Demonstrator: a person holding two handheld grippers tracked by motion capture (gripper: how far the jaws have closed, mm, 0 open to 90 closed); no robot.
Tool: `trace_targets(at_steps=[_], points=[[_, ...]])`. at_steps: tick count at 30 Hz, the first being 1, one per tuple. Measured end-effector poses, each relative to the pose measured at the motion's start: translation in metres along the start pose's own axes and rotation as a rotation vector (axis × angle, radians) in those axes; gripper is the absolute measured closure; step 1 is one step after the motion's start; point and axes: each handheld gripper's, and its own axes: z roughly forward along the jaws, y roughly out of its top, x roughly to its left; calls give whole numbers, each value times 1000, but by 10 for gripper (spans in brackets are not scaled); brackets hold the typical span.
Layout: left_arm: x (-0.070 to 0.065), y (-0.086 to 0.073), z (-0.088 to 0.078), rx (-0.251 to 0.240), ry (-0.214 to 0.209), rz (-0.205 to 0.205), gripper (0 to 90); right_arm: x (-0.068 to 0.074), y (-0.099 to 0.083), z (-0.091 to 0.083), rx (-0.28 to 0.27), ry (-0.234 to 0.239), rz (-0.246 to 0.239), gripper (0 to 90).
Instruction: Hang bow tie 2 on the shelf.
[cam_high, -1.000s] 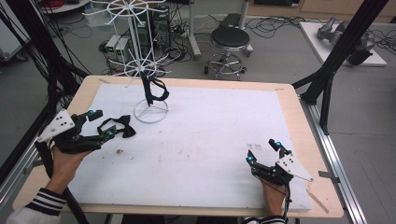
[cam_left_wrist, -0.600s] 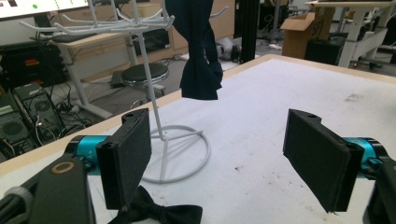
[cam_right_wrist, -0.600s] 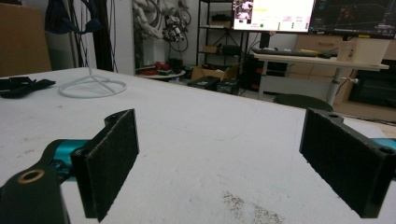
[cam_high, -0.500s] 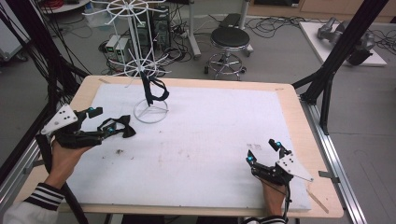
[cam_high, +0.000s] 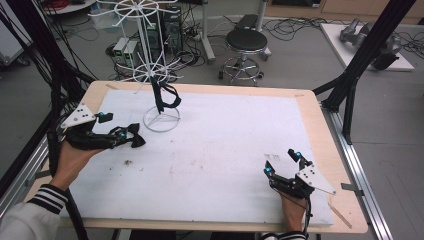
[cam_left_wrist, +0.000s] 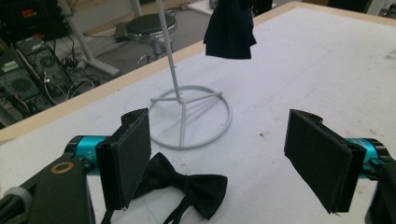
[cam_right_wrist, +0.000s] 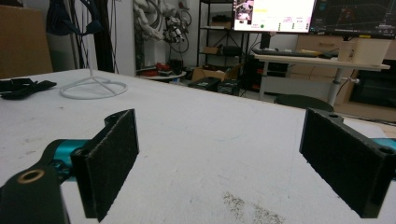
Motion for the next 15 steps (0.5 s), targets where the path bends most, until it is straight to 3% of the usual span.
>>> trace_targets(at_steps=[15], points=[[9,-5,29,138,22,-33,232,-1,0,0,-1,2,2,112]])
